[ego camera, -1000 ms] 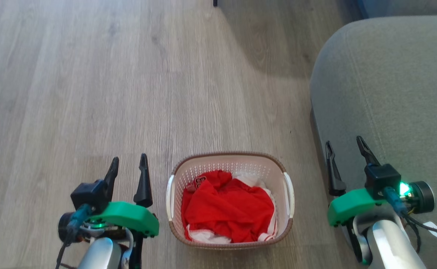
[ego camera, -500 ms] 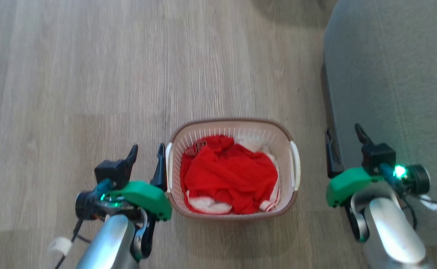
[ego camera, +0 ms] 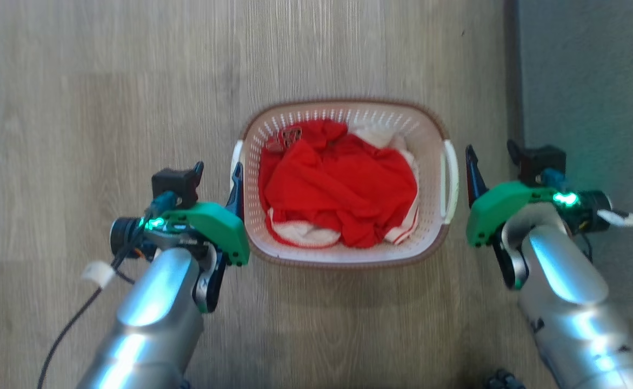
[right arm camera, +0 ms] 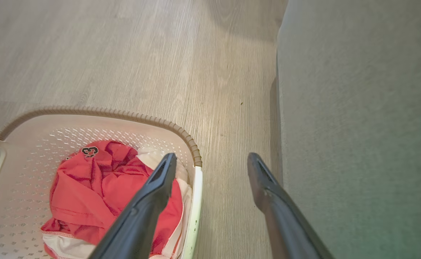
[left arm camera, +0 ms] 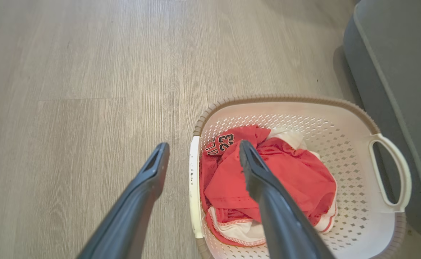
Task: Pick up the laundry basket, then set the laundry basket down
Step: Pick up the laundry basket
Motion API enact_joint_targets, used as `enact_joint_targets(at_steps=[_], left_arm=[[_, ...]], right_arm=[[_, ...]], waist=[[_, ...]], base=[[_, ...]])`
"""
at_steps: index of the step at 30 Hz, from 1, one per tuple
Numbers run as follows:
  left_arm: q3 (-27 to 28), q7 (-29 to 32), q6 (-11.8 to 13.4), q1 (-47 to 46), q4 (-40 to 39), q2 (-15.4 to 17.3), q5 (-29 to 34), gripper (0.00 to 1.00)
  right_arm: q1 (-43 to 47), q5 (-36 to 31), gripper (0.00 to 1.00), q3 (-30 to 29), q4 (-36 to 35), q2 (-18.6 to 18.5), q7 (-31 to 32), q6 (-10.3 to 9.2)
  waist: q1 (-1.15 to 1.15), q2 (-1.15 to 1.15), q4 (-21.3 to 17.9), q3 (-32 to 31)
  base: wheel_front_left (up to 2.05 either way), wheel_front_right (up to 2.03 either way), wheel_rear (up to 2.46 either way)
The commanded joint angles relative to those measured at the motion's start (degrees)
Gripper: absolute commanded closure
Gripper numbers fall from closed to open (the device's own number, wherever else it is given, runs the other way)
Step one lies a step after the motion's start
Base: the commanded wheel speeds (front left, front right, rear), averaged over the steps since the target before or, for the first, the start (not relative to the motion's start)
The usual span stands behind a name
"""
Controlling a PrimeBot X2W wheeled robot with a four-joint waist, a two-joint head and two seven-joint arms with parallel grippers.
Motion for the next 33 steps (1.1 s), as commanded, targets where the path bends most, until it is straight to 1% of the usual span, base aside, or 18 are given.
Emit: enact_joint_targets(at_steps=[1, 8, 10, 14, 18, 21, 23, 26, 33], left_arm=[[0.77, -0.30, -0.29, -1.16, 0.40, 0.62, -0.36, 0.00], [-1.73, -0.30, -1.73, -5.82, 7.29, 0.62, -3.54, 0.00], [-2.30, -0.30, -2.18, -7.23, 8.61, 0.62, -4.82, 0.00], [-4.53, -0.30, -3.01, -10.17, 11.47, 0.62, -6.01, 0.00], [-7.27, -0.30, -4.41, -12.72, 15.08, 0.62, -7.59, 0.00], [-9.92, -0.30, -5.60, -14.53, 17.91, 0.62, -8.88, 0.00], [-11.85, -0.28, -6.34, -15.57, 19.25, 0.62, -9.66, 0.00], [-13.20, -0.15, -6.62, -16.31, 20.20, 0.62, -10.80, 0.00], [-17.99, 2.94, -7.17, -18.80, 21.98, 0.62, -14.22, 0.00]], right_arm=[[-0.44, 0.62, 0.00, 1.50, 0.05, 0.12, -0.13, 0.41], [-6.25, 2.43, 0.00, 1.30, 8.26, 0.58, -0.76, 0.41], [-7.95, 3.25, 0.00, 1.90, 10.38, 0.76, -0.57, 0.41], [-11.18, 6.89, 0.00, 3.68, 13.46, 1.06, 0.75, 0.41], [-13.80, 9.23, 0.00, 5.38, 16.04, 1.15, 1.82, 0.41], [-15.09, 11.60, 0.00, 7.07, 17.36, 1.21, 3.34, 0.41], [-15.31, 14.51, 0.00, 8.24, 17.83, 1.25, 5.56, 0.41], [-15.31, 16.96, 0.00, 9.98, 17.64, 1.28, 7.35, 0.41], [-16.68, 22.00, 0.00, 14.70, 17.60, 0.92, 10.62, 0.41]], waist=[[-0.02, 0.00, 0.25, 3.30], [-0.02, 0.00, 0.20, 7.47], [-0.02, 0.00, 0.27, 8.76], [-0.02, 0.00, 0.35, 11.49], [-0.02, 0.00, 0.24, 13.34], [-0.02, 0.00, 0.19, 14.37], [-0.02, 0.00, 0.21, 14.72], [-0.02, 0.00, 0.23, 14.89], [-0.02, 0.00, 0.07, 16.32]], base=[[0.00, 0.00, 0.00], [0.00, 0.00, 0.00], [0.00, 0.00, 0.00], [0.00, 0.00, 0.00], [0.00, 0.00, 0.00], [0.00, 0.00, 0.00], [0.00, 0.00, 0.00], [0.00, 0.00, 0.00], [0.00, 0.00, 0.00]])
